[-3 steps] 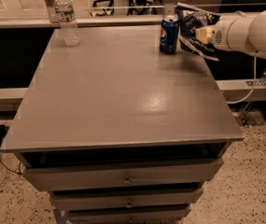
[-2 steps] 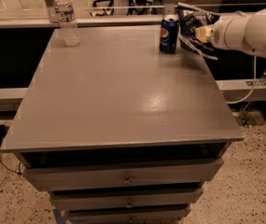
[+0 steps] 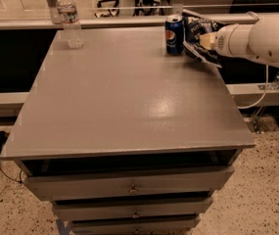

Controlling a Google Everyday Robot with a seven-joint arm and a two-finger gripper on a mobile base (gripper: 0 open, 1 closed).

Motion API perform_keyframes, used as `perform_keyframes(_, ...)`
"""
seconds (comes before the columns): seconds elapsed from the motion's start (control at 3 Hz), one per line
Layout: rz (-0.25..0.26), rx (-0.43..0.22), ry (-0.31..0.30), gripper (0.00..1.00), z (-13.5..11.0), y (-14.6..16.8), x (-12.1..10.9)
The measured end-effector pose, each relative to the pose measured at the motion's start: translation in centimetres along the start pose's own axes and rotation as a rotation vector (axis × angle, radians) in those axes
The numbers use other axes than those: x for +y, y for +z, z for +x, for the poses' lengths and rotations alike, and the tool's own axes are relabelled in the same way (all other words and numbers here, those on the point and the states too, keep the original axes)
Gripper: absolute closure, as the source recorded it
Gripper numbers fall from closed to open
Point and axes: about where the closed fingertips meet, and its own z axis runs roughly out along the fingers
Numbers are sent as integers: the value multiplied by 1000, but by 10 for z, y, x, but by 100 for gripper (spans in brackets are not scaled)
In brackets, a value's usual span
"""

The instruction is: Move blue chip bag near pepsi can

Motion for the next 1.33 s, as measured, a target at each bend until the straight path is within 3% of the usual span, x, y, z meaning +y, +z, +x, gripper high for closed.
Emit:
perform_keyframes(0.33, -21, 23, 19, 100, 12, 9, 7)
perform_keyframes(0.67, -33, 44, 33, 84, 21, 15, 11)
perform_keyframes(1.33, -44, 88, 8, 38, 26, 20, 15)
